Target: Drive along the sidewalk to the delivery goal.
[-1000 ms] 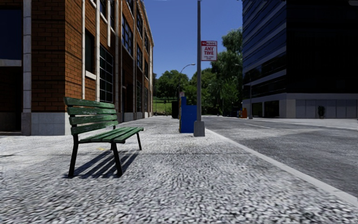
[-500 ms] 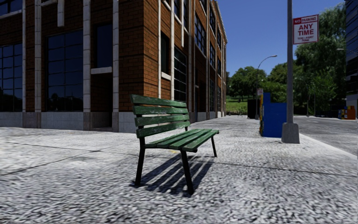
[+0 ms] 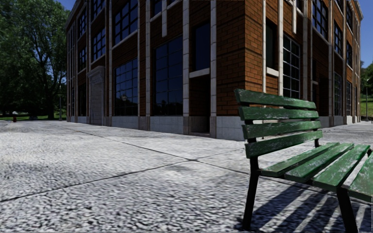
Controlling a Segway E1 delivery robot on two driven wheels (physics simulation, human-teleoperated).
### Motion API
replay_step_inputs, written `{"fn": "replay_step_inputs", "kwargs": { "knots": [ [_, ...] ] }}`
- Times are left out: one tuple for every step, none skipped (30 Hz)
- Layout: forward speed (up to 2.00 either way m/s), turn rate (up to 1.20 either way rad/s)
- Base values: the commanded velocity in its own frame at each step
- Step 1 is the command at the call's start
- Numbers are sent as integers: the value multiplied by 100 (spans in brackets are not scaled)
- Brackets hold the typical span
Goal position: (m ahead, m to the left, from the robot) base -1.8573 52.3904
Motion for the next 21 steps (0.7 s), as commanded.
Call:
{"fn": "replay_step_inputs", "kwargs": {
  "knots": [
    [132, 101],
    [133, 100],
    [133, 100],
    [135, 99],
    [137, 98],
    [142, 98],
    [142, 98],
    [145, 98],
    [147, 98],
    [147, 98],
    [147, 98],
    [147, 98],
    [147, 97],
    [147, 97],
    [147, 97],
    [147, 97],
    [147, 94],
    [147, 90],
    [147, 90],
    [149, 87],
    [155, 76]
  ]
}}
